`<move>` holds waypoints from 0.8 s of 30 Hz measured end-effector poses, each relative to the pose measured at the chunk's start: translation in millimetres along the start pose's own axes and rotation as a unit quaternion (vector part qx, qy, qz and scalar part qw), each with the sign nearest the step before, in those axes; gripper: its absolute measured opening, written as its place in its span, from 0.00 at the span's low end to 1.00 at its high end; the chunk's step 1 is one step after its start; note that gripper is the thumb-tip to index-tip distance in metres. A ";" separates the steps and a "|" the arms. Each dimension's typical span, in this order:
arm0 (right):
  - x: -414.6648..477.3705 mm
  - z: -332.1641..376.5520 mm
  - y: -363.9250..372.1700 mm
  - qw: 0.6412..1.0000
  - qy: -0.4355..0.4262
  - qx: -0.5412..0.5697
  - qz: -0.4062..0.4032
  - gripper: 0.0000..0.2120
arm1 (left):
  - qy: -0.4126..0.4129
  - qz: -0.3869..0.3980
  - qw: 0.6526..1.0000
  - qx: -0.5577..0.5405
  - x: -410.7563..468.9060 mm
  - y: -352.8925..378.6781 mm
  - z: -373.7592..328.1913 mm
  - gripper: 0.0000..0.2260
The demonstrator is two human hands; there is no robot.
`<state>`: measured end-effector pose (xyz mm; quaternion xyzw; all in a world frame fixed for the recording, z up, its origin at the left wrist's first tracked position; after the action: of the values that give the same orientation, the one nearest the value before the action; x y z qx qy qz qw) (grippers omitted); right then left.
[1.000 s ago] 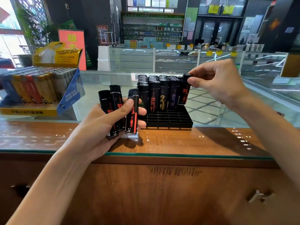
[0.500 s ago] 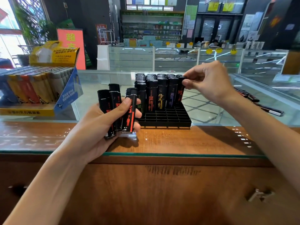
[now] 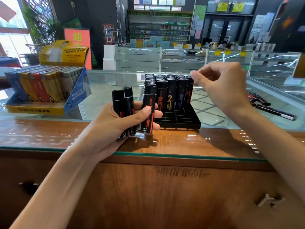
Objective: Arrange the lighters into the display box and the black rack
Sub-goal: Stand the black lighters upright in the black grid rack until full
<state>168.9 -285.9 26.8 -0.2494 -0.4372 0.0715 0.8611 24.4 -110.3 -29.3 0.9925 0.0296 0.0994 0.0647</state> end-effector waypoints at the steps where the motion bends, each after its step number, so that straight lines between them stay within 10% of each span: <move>1: -5.1 9.4 4.6 0.998 0.002 0.048 0.039 0.08 | -0.001 0.003 1.000 -0.002 0.1 0.1 -0.3 0.14; 6: -28.6 49.5 30.6 0.955 0.027 0.203 0.215 0.11 | 0.008 0.008 1.000 0.000 0.1 0.5 -0.8 0.17; 24: -11.2 15.0 20.2 0.907 0.115 0.364 0.175 0.07 | 0.014 -0.097 0.995 -0.018 4.1 -6.1 2.0 0.18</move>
<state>152.1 -266.7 16.2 0.0025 -0.2282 0.3465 0.9099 28.4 -104.2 -31.3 0.9821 0.1249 0.1068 0.0919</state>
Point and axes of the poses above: each hand's wrist, its own x-axis towards the middle knuckle, its own y-axis out of the palm, z = x × y, the point moved 3 cm from there along x, towards the middle knuckle, and after that the axes turned 4 degrees about z, right-handed, at the moved point
